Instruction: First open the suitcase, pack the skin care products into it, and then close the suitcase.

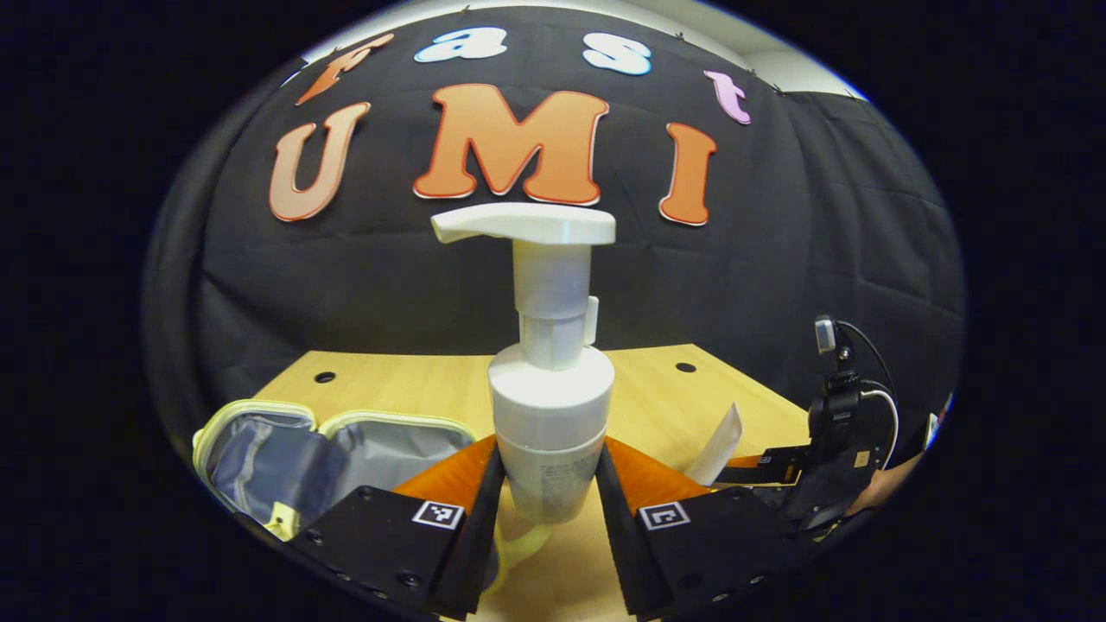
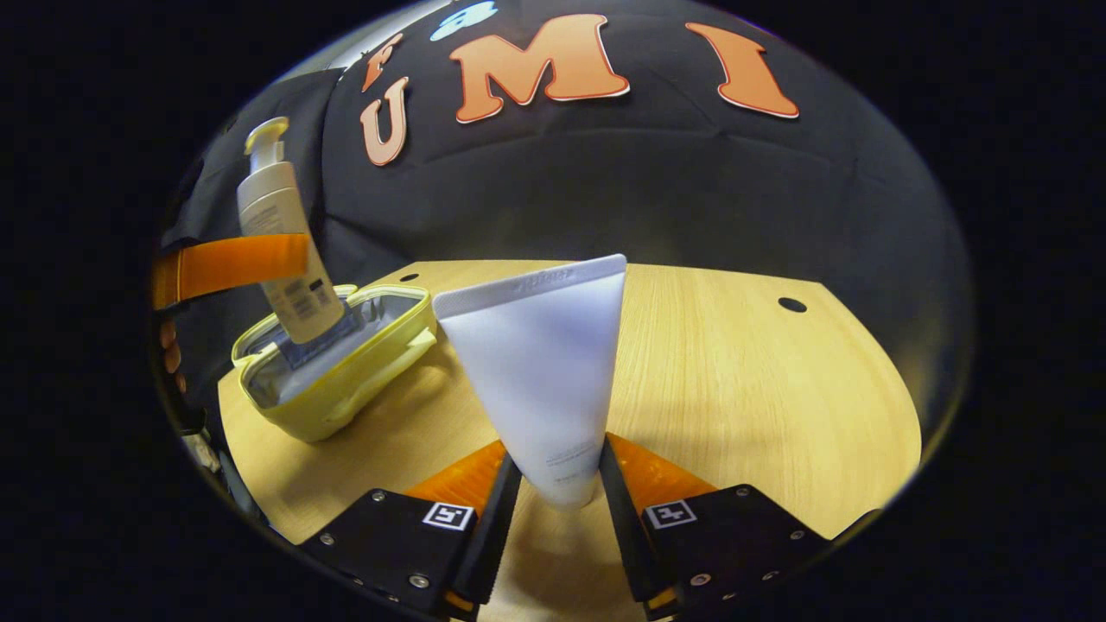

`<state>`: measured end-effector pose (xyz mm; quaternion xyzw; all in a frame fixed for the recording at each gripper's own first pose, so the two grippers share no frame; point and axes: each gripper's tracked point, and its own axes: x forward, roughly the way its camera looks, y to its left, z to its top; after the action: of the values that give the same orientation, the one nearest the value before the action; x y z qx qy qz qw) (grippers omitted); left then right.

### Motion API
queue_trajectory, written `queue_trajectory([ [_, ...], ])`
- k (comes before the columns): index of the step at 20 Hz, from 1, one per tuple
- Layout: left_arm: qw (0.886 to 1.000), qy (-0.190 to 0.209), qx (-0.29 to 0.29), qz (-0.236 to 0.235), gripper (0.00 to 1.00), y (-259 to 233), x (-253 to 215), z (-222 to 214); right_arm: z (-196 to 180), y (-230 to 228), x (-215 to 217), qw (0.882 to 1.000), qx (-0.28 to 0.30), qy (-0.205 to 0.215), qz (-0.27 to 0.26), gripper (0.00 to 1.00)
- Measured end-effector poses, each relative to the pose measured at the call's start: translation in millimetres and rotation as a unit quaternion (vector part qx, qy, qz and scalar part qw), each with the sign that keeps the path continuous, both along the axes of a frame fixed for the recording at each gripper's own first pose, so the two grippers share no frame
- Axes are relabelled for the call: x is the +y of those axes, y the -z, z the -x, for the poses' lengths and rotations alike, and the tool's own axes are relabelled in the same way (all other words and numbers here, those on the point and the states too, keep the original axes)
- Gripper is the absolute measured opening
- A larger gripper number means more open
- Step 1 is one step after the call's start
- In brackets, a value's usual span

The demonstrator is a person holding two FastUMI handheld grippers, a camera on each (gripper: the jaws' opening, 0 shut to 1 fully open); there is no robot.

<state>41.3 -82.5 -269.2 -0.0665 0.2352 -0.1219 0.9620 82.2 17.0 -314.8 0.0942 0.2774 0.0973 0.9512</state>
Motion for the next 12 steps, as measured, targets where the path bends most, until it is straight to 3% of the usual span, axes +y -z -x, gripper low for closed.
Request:
queue_trajectory([
  [4,0.999,-0.026,0.015,-0.013,0.60,-11,34,10,10,-42,12,1.000,-0.016,-0.017,0.005,0.57],
  [5,0.999,-0.029,0.019,-0.015,0.59,-14,40,13,12,-54,17,1.000,-0.019,-0.023,0.006,0.51],
  [6,0.999,-0.031,0.021,-0.017,0.59,-17,44,15,13,-65,20,0.999,-0.021,-0.025,0.007,0.56],
  [12,0.999,-0.022,0.016,-0.027,0.59,-41,89,12,14,-121,41,0.999,-0.029,-0.029,0.020,0.56],
])
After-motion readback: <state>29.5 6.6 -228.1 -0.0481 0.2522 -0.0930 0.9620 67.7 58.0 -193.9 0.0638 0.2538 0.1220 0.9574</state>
